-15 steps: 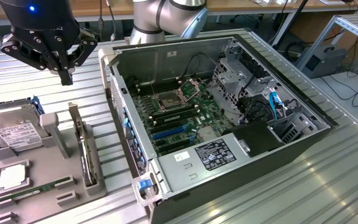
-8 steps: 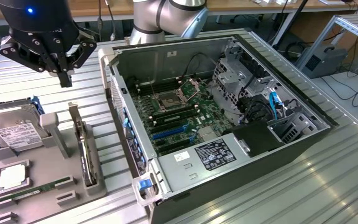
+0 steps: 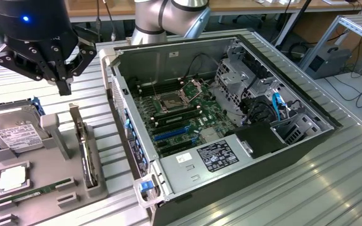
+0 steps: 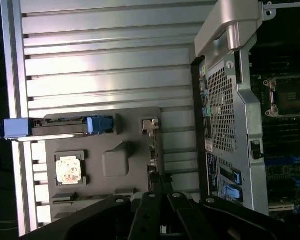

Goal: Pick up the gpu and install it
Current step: 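Reach for the gpu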

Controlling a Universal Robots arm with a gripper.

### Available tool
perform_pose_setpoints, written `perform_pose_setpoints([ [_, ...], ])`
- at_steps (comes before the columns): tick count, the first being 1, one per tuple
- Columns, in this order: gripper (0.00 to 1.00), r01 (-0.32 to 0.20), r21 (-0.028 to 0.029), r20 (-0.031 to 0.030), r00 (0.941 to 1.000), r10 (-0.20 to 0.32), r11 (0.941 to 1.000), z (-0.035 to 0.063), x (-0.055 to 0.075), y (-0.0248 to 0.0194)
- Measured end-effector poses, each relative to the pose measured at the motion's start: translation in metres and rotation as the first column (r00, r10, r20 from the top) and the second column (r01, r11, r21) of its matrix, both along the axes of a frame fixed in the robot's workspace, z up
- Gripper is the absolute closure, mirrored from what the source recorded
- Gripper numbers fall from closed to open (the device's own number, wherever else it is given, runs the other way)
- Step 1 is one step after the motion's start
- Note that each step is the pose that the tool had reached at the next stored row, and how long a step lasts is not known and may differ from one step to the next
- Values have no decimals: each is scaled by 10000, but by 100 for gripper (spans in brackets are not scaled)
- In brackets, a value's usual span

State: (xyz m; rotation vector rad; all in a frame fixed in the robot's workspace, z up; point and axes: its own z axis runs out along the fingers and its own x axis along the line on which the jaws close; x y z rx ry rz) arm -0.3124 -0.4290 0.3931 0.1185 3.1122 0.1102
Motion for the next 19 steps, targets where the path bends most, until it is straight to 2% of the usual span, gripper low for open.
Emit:
perform_pose_setpoints([
  [2,89,0,-2,-2,10000,0,10000,1,-7,-73],
  [6,89,0,-1,-1,10000,0,10000,-4,-11,-172],
  [13,89,0,-1,-1,10000,0,10000,-8,-20,-369],
  [16,89,0,-1,-1,10000,0,10000,-9,-24,-427],
  [19,89,0,-2,-1,10000,0,10000,-9,-27,-457],
])
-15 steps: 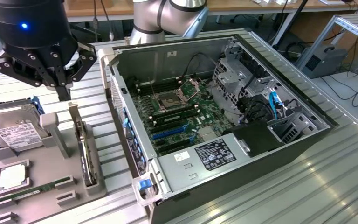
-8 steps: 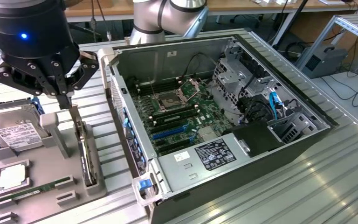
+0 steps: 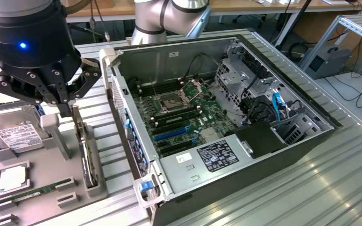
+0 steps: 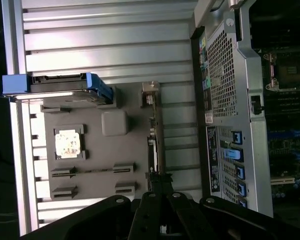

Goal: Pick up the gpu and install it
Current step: 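Reach for the gpu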

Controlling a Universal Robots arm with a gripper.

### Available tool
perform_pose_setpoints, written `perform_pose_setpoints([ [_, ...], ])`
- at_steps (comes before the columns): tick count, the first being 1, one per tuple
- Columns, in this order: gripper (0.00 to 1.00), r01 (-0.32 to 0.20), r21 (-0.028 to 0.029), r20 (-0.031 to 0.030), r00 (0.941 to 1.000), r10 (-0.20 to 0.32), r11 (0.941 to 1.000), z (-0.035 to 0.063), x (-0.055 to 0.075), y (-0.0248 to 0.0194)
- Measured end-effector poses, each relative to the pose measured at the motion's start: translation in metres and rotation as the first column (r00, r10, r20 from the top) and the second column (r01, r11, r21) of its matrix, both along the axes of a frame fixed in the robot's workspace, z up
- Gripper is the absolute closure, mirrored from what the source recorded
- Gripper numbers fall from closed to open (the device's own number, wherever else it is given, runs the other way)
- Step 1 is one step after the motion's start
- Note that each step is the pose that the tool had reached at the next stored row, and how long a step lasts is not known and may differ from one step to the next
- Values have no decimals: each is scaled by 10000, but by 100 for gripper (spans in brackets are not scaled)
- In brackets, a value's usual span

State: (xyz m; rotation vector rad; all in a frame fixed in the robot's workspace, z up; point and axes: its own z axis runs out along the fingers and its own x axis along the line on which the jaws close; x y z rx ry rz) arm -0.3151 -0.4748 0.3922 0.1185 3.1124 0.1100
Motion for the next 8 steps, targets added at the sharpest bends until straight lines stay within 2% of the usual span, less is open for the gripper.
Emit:
perform_pose_setpoints([
  [8,89,1,2,1,10000,-1,10000,-2,-39,-14],
])
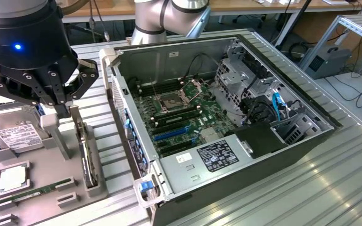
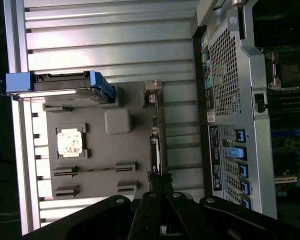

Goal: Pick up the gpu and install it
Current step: 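Reach for the gpu, then pick up the gpu and move the gpu toward the slot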

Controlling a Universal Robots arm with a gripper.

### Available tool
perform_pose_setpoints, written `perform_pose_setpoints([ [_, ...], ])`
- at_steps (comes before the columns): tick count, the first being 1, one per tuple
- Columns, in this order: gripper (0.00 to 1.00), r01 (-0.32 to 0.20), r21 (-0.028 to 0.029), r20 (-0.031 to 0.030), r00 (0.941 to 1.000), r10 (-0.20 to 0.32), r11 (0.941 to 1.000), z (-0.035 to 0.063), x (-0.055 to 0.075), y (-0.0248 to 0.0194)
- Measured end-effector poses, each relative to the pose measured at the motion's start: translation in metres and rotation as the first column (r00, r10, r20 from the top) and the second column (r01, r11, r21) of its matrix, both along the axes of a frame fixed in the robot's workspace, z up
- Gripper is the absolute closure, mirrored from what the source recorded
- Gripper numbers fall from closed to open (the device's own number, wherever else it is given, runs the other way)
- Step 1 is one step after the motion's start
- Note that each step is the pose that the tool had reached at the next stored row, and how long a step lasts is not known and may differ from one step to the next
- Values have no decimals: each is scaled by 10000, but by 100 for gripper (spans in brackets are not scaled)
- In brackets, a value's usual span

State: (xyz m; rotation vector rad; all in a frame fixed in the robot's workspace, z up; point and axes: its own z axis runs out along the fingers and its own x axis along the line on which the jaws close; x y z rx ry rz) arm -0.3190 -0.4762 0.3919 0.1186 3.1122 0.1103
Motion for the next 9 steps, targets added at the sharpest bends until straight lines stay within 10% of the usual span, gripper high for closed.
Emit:
perform_pose_setpoints([
  [9,89,0,-1,-1,10000,0,10000,0,1,-38],
])
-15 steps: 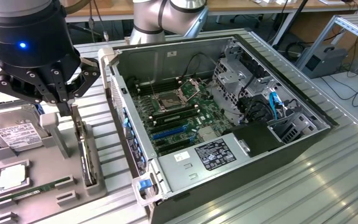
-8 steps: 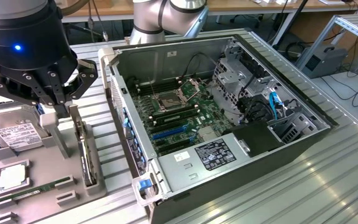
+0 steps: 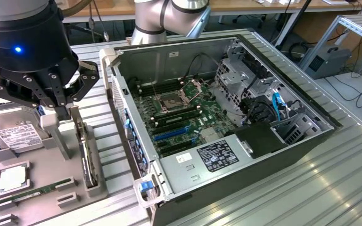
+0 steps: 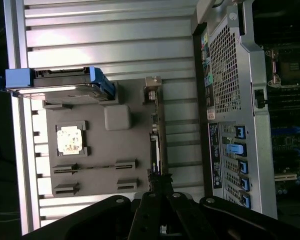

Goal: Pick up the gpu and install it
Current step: 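Pick up the gpu and move the gpu toward the slot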

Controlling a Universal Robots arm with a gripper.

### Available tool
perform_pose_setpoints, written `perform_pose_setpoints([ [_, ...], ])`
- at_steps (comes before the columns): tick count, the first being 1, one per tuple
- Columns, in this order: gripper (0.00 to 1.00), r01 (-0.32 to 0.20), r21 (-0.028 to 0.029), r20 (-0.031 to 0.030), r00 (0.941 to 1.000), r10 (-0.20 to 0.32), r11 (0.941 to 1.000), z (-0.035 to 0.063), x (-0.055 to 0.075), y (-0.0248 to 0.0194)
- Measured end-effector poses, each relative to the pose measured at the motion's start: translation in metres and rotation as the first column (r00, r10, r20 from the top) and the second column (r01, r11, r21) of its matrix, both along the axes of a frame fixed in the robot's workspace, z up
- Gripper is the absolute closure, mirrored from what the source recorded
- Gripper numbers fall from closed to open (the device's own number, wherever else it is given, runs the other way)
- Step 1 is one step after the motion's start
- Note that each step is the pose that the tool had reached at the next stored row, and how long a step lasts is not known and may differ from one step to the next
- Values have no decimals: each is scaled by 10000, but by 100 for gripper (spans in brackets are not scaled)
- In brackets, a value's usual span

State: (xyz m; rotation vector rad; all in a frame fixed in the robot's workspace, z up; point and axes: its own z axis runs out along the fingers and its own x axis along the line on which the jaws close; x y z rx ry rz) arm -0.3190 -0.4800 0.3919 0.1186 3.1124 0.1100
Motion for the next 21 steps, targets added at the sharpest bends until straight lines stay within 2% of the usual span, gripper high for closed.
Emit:
perform_pose_setpoints([
  [7,89,0,0,1,10000,0,10000,0,0,0],
  [8,83,0,0,1,10000,0,10000,0,0,0],
  [9,71,0,0,1,10000,0,10000,0,0,0],
  [10,71,0,0,1,10000,0,10000,0,0,0],
  [11,64,0,0,1,10000,0,10000,0,0,0],
  [12,64,0,0,0,10000,0,10000,-1,0,0],
  [21,64,0,1,1,10000,0,10000,-289,0,0],
])
